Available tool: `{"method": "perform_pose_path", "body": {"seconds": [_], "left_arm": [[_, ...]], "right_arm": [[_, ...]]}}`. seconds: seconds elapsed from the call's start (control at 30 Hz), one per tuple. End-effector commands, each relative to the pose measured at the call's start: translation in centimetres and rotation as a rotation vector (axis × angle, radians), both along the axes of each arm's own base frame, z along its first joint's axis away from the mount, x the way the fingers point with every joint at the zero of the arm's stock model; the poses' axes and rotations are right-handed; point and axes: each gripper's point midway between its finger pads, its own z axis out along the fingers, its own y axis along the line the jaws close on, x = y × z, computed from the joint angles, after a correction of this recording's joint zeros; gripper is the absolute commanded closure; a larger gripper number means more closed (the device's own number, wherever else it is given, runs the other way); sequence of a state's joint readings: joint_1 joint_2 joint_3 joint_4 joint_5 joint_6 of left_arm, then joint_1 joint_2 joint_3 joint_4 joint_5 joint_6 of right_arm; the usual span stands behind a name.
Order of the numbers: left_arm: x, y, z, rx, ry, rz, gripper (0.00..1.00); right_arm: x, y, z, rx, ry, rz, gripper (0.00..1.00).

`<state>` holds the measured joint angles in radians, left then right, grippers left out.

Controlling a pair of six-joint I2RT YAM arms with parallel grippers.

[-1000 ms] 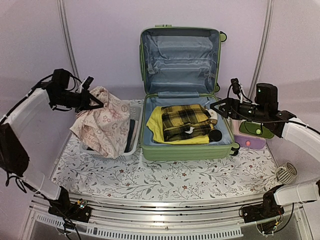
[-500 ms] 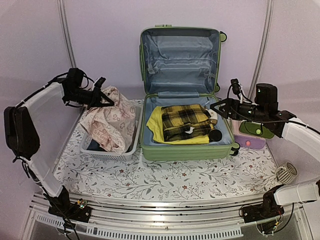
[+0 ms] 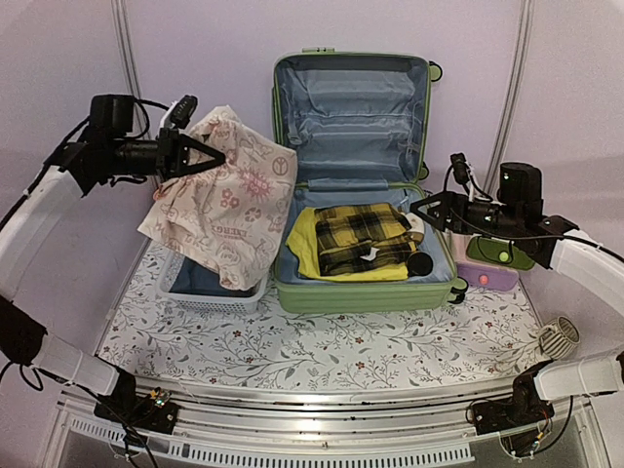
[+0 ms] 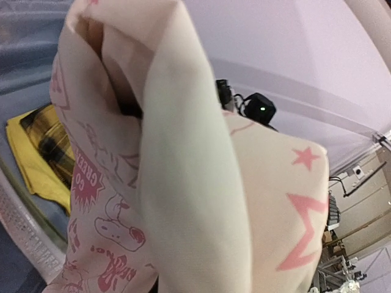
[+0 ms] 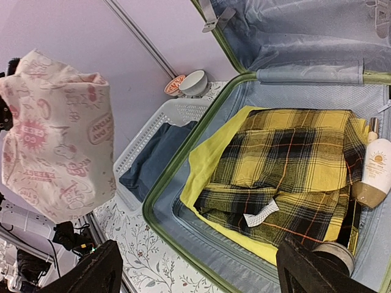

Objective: Open, take out, and arrange the luggage
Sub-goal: Place the clothes in the bin.

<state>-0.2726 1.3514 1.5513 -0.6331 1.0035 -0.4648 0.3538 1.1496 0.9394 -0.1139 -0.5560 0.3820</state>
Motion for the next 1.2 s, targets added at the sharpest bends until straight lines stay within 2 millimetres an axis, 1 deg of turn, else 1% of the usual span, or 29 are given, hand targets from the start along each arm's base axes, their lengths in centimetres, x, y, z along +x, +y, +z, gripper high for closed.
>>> {"method": "perform_pose_path", "body": {"seconds": [0.0, 0.1, 0.2, 0.23, 0.3, 0.37, 0.4, 0.43, 0.5, 0.63, 0.7, 0.73, 0.8, 0.9, 1.0, 1.03, 1.1, 1.17], "left_arm": [[-3.7, -2.2, 4.9, -0.152, -0.087, -0.145, 1.00], [-4.8, -4.2, 5.1, -0.172, -0.090, -0.195, 1.00], [-5.3, -6.3, 4.7, -0.182, -0.073, -0.252, 1.00], [-5.4, -6.6, 4.6, -0.184, -0.072, -0.264, 1.00], [-5.2, -6.7, 4.1, -0.185, -0.071, -0.277, 1.00], [-4.5, -6.0, 2.7, -0.177, -0.047, -0.273, 1.00], [-3.9, -5.4, 1.7, -0.172, -0.022, -0.267, 1.00], [-3.3, -4.8, -0.1, -0.166, 0.023, -0.260, 1.00], [-1.3, -2.5, -3.1, -0.161, 0.081, -0.202, 1.00], [3.6, 2.9, -10.0, -0.114, 0.208, -0.017, 1.00], [6.0, 5.0, -13.9, -0.029, 0.247, 0.069, 1.00], [7.0, 5.8, -15.9, 0.015, 0.290, 0.098, 1.00], [8.4, 6.5, -18.9, 0.092, 0.348, 0.121, 1.00], [9.8, 7.2, -21.6, 0.158, 0.396, 0.141, 1.00], [11.5, 9.0, -23.9, 0.293, 0.412, 0.225, 1.00], [12.1, 9.6, -24.2, 0.335, 0.407, 0.251, 1.00], [12.7, 10.4, -25.1, 0.398, 0.415, 0.280, 1.00], [13.1, 10.9, -25.3, 0.422, 0.409, 0.293, 1.00]], "right_arm": [[-1.0, 0.1, 0.3, 0.009, 0.005, 0.014, 0.11], [-1.1, -0.1, 0.0, 0.008, 0.008, 0.006, 0.12], [-1.2, -0.1, -0.4, 0.013, 0.021, 0.002, 0.12], [-1.2, -0.1, -0.5, 0.013, 0.025, 0.002, 0.12], [-1.1, -0.1, -0.8, 0.012, 0.041, 0.000, 0.12], [-1.1, -0.1, -1.0, 0.007, 0.053, -0.004, 0.12], [-1.0, -0.1, -1.2, 0.003, 0.057, -0.006, 0.12], [-0.9, -0.1, -1.2, 0.001, 0.056, -0.008, 0.12], [-0.8, -0.1, -1.5, 0.000, 0.063, -0.007, 0.12], [-0.6, 0.2, -2.2, 0.003, 0.082, -0.002, 0.12], [-0.5, 0.3, -2.4, 0.006, 0.091, 0.000, 0.12], [-0.5, 0.3, -2.4, 0.006, 0.093, 0.002, 0.12], [-0.3, 0.3, -2.4, 0.004, 0.094, 0.001, 0.12], [-0.3, 0.4, -2.2, -0.001, 0.088, 0.002, 0.12], [-0.3, 0.4, -2.2, -0.004, 0.086, 0.001, 0.12], [-0.4, 0.4, -2.2, -0.004, 0.086, 0.000, 0.12], [-0.3, 0.3, -2.2, -0.008, 0.086, -0.004, 0.12], [-0.3, 0.3, -2.3, -0.011, 0.084, -0.005, 0.12]]}}
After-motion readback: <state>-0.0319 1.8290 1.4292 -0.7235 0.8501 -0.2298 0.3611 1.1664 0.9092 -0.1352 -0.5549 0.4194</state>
